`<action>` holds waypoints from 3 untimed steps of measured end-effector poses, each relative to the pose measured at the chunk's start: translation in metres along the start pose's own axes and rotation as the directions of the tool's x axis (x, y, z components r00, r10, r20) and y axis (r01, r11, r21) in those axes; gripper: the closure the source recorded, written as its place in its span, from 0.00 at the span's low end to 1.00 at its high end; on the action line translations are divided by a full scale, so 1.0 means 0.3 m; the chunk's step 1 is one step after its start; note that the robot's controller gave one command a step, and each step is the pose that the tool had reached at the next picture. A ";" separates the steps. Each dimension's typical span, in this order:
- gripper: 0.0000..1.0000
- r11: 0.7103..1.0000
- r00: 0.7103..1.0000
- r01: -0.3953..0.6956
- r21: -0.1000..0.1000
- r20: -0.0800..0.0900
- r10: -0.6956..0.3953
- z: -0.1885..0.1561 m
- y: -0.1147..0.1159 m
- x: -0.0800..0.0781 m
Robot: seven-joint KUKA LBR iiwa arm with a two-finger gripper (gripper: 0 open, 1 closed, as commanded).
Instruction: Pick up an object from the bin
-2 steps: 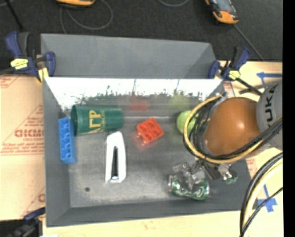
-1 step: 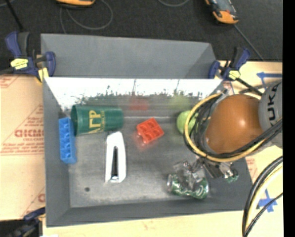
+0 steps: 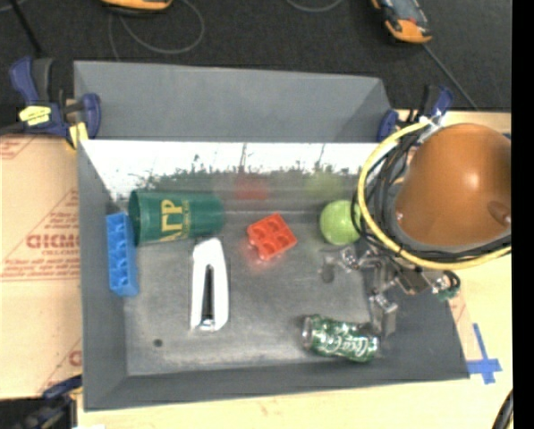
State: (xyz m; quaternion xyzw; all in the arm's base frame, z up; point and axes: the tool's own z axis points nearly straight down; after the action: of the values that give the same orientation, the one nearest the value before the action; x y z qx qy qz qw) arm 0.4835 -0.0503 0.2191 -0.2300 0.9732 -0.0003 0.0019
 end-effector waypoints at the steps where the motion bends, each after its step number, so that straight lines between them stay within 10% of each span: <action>1: 0.00 1.000 1.000 -0.001 -0.001 -0.001 0.001 0.001 0.001 0.000; 3: 0.00 0.982 0.982 0.187 0.002 0.003 -0.187 0.290 0.033 -0.012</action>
Offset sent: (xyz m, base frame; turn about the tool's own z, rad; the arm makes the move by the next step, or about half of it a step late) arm -0.0072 0.0310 -0.0726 -0.2248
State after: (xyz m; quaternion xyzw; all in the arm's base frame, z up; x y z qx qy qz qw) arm 0.4826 -0.0399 0.1320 -0.3204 0.9473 -0.0008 0.0035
